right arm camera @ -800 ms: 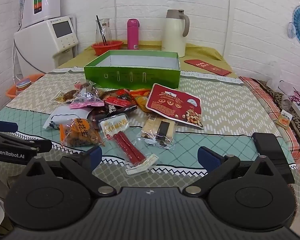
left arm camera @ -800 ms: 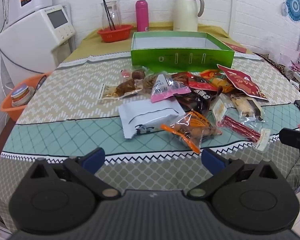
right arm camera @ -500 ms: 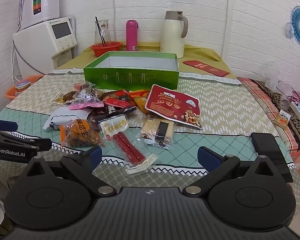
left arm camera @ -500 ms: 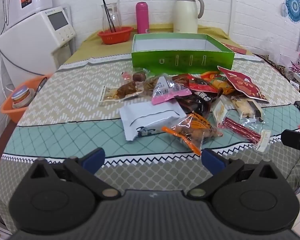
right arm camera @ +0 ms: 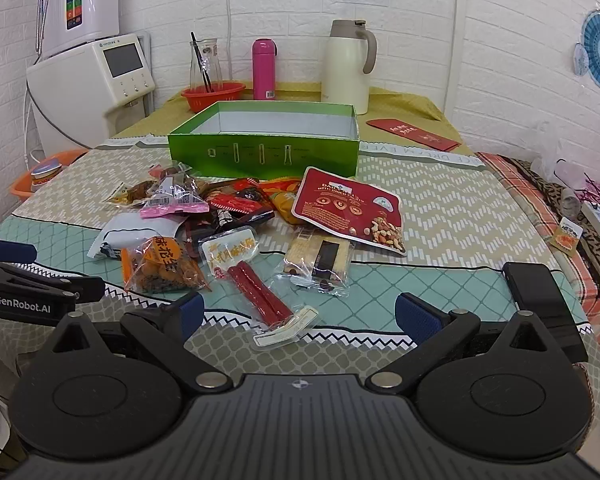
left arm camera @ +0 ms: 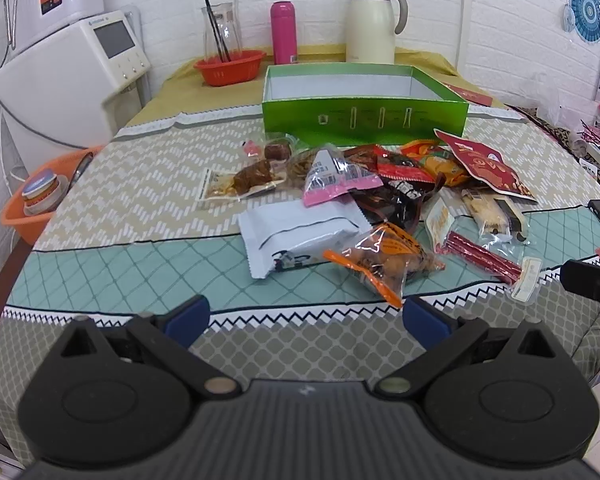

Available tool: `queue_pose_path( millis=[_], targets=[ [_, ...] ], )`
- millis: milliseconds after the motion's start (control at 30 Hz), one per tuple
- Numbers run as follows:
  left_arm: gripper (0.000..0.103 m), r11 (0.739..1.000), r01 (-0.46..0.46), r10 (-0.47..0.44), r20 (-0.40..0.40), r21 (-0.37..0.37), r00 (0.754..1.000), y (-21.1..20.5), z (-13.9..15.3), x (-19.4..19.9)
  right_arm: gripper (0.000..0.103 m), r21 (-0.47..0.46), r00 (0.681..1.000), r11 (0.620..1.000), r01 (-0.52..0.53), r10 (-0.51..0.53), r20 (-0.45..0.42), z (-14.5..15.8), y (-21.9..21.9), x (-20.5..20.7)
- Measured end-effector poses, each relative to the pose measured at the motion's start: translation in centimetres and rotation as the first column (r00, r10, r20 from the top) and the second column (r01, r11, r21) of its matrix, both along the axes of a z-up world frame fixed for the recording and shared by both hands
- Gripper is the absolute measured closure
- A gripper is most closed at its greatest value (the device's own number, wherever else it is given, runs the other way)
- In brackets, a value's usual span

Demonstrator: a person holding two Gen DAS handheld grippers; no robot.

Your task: Organize snacks

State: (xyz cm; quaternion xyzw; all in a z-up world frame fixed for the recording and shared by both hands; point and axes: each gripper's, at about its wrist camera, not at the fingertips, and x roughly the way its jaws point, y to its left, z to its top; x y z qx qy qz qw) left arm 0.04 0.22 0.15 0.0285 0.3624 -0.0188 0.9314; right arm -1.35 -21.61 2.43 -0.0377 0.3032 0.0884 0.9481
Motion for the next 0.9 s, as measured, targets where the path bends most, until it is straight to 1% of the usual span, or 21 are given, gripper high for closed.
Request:
queue_pose_path(
  millis=[900],
  targets=[
    [0.001, 1.000, 0.014, -0.014, -0.001, 0.000, 1.000, -0.39, 0.13, 0.27, 0.000, -0.001, 1.000, 1.000, -0.002, 0.002, -0.001, -0.03, 0.17, 0.10]
  ],
)
